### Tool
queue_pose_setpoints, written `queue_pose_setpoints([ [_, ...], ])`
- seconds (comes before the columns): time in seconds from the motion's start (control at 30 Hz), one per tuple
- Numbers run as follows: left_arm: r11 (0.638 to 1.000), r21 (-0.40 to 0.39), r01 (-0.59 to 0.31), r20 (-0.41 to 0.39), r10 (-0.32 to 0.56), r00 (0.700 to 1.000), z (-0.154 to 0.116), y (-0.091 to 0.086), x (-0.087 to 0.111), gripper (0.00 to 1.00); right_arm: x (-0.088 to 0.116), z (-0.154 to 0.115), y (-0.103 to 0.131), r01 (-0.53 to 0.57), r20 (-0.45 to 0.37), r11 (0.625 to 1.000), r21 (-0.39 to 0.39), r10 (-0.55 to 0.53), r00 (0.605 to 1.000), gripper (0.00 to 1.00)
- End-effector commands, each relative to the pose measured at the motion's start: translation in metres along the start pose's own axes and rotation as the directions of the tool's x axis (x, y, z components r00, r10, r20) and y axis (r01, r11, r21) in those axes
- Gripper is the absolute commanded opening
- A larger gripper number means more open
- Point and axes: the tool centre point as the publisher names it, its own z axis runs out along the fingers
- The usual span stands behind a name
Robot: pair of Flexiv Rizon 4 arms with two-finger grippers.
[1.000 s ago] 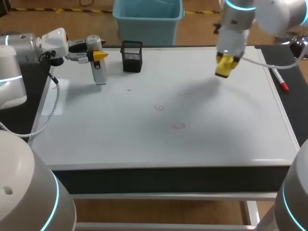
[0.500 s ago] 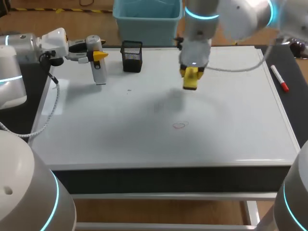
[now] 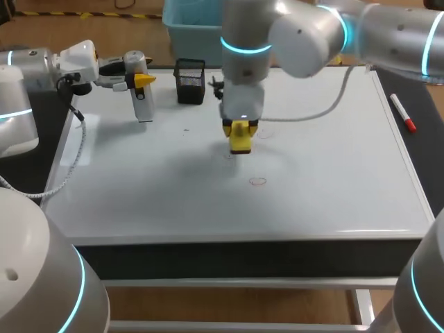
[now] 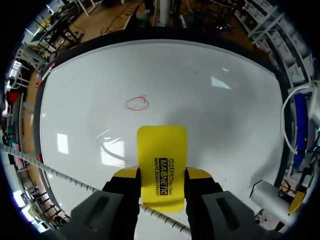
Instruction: Pick up the inspection probe, press it on each red-marked spot on the whiteboard one by one, put down the probe, pick up the eraser, and wipe off all the red marks.
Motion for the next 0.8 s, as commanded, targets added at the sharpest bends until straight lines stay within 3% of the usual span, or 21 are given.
queue_pose_setpoints([
  [0.03,1.0,0.002,-0.001,-0.001,0.001,1.0,0.0,0.0,-0.001,0.0,-0.016,0.011,-0.002,0.016,-0.04,1.0,-0.014,-0.017,0.999,0.0],
  [0.8,1.0,0.002,-0.001,-0.001,0.001,1.0,0.0,0.0,-0.001,0.0,-0.039,0.04,-0.001,0.081,-0.025,0.996,-0.027,-0.082,0.996,0.0],
])
